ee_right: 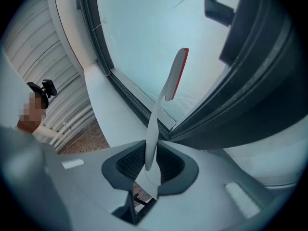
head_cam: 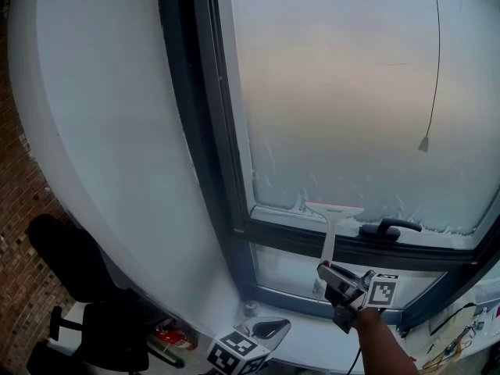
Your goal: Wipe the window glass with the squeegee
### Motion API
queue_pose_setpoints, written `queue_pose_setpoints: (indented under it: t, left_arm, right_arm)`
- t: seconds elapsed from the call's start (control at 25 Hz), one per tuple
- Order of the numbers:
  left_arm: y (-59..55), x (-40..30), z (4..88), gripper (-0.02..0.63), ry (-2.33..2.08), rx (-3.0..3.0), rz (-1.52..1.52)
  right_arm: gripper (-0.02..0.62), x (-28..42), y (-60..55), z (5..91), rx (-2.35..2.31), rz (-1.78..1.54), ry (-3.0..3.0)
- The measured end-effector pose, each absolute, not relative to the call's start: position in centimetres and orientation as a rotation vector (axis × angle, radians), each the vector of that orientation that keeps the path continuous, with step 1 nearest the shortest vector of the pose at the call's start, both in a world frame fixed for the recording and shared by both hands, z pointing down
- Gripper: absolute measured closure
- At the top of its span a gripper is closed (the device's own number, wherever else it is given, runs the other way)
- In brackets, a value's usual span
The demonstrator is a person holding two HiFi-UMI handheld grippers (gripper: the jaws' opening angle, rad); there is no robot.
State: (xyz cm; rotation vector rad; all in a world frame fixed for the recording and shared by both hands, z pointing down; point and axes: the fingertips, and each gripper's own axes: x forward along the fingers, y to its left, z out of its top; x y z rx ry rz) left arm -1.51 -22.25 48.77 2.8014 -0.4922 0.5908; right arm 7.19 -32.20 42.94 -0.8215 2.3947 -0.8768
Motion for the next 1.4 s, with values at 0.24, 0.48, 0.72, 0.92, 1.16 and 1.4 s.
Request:
queue_pose_setpoints:
  t: [0.24,0.48,0.72,0.92,1.16,1.4]
  left_arm:
    - [-22.1,-2.0,49.0,0.606,-0.464,2.804,0.6]
    - [-22.2,-2.9,49.1,0.606,-0.437,2.809,0.612]
    - [-22.2,-4.0,48.8,0.606,-0.408,2.816,0.627]
    - [-22.0,-4.9,49.0,0.606,-0.347,2.842,0.64]
    - [-21.4,-5.2,49.3,0.606,-0.287,2.863,0.645]
    - [-21.4,-4.2,49.0,0.606,-0.292,2.872,0.632]
  right_arm:
    - [0.508,7.0,-31.9,45.1,-0.833,-0.932,2.352]
    - [0.508,7.9,-32.0,48.0,-0.948,-1.003,2.31]
    - [0.508,7.7,-31.9,49.3,-0.984,-1.028,2.257]
    - [0.508,7.1,-31.9,49.2,-0.985,-1.021,2.234]
    - [0.508,6.4,-30.9,47.1,-1.008,-0.939,2.249]
    - [0.508,6.5,-29.2,43.2,-0.971,-0.815,2.309]
